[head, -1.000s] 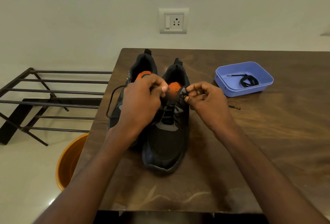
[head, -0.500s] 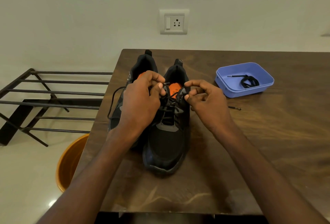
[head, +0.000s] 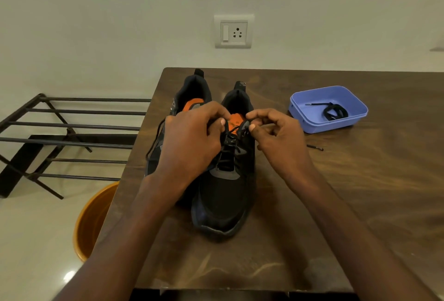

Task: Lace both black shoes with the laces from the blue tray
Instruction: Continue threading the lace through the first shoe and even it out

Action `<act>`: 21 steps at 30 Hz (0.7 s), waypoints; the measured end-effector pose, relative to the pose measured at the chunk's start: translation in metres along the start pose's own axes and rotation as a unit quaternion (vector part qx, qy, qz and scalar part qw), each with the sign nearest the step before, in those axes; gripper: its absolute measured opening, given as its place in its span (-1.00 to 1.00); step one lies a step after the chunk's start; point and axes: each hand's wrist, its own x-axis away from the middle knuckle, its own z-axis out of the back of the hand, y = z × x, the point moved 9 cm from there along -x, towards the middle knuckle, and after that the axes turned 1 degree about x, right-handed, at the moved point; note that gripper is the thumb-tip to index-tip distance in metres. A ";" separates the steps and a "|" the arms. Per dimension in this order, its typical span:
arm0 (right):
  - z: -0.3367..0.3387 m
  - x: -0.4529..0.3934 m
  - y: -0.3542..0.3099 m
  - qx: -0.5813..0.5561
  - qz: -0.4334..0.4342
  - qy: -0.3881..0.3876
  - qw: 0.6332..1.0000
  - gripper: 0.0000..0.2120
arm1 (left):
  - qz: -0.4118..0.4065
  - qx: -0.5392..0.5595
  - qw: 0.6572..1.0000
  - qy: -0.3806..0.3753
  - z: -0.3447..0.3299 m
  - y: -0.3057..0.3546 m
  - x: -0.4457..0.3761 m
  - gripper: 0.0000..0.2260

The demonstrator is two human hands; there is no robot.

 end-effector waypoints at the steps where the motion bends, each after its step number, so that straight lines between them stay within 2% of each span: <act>1: 0.000 0.000 0.000 -0.006 0.001 -0.003 1.000 -0.79 | -0.008 -0.006 1.000 -0.006 -0.001 0.000 0.001 -0.86; 4: -0.007 -0.001 0.000 0.009 0.012 -0.032 0.999 -0.68 | -0.006 -0.012 1.000 -0.009 -0.005 -0.001 0.003 -0.91; 7: -0.013 0.001 -0.006 0.089 0.048 -0.058 0.993 -0.54 | -0.006 -0.011 1.000 -0.010 -0.008 0.003 0.002 -0.91; 12: -0.008 0.000 -0.011 0.094 0.059 -0.024 0.994 -0.49 | -0.017 -0.082 0.996 -0.020 -0.014 0.010 0.002 -0.88; 15: -0.005 0.000 -0.009 0.073 0.059 -0.012 0.995 -0.50 | -0.024 -0.113 0.993 -0.016 -0.011 0.017 -0.001 -0.90; 18: -0.003 -0.001 -0.004 0.050 0.044 -0.013 0.998 -0.56 | -0.028 -0.143 0.987 -0.061 -0.022 0.024 -0.003 -0.87; 21: -0.002 -0.003 0.000 0.031 0.034 -0.011 0.999 -0.64 | -0.020 -0.082 0.995 -0.051 -0.023 0.017 -0.004 -0.90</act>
